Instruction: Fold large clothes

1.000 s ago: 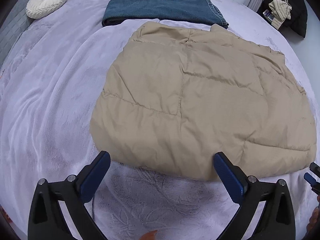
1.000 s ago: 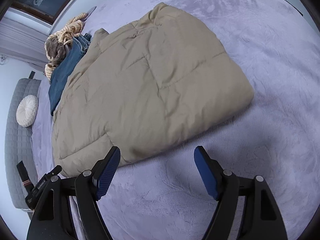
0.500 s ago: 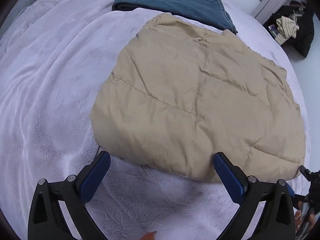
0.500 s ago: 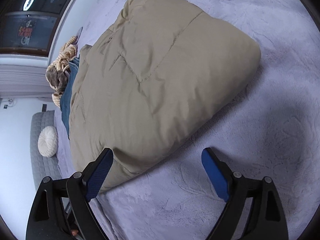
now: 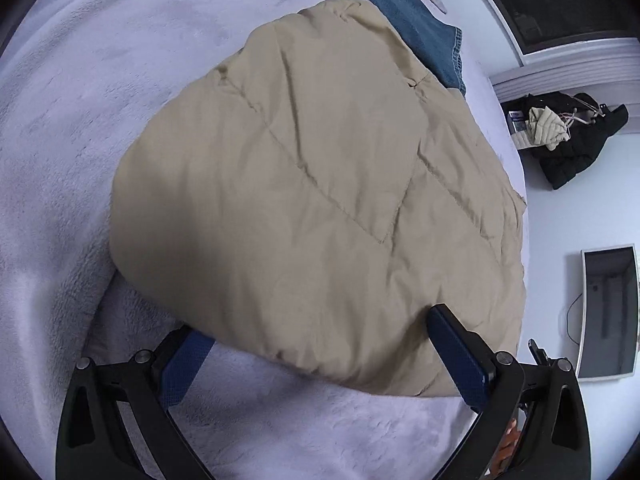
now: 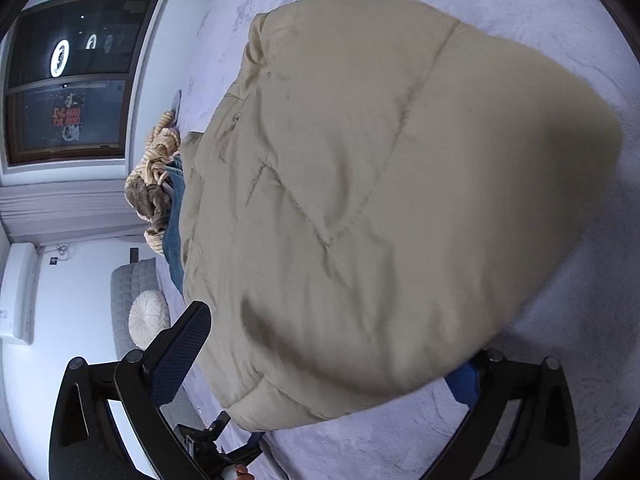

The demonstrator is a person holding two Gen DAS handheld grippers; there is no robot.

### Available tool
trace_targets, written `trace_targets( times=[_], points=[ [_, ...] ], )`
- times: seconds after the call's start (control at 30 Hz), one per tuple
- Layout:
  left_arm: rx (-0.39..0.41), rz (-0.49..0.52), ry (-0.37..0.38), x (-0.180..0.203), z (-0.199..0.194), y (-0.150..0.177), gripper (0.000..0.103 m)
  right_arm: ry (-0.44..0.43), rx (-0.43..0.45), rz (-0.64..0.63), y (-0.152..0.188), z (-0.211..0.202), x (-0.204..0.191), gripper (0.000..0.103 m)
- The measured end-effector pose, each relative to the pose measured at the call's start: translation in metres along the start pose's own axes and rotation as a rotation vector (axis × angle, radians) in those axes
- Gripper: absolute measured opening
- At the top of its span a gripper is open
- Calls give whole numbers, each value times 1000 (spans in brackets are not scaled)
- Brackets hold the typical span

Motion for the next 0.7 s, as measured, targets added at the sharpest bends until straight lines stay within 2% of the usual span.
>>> trace_targets(
  times=[0.17, 0.3, 0.33, 0.37, 0.43, 0.47, 0.5, 0.63, 0.7],
  points=[
    [63, -27, 25, 12, 6, -32, 103, -12, -20, 14, -2, 14, 1, 103],
    [94, -64, 7, 13, 20, -54, 102, -2, -30, 37, -4, 23, 8, 103],
    [108, -63, 0, 14, 21, -57, 93, 2, -31, 41, -4, 24, 10, 103],
    [119, -51, -7, 16, 22, -60, 67, 5, -34, 45, -4, 26, 12, 103],
    [130, -17, 13, 17, 20, -62, 35, 0, -33, 53, -4, 26, 13, 103],
    [145, 11, 6, 21, 16, -62, 27, -5, -30, 62, -4, 25, 13, 103],
    [164, 53, -8, 28, 13, -61, 25, -5, -25, 71, -4, 22, 16, 100],
    [216, 191, -66, 47, -4, -57, 23, -22, -2, 105, -3, 12, 19, 45],
    [233, 235, -67, 53, -15, -56, 23, -15, 12, 69, 0, 6, 12, 35]
  ],
)
Point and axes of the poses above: each gripper's, at about its wrist camera, not at the fingertips, and z roughly the way its jaws point, x to its right, y to its underside, the point moved 6 cm from there along z, roughly the way its jaws point, and after that the axes turned 10 degrees about -y, right-handed, at the moved point
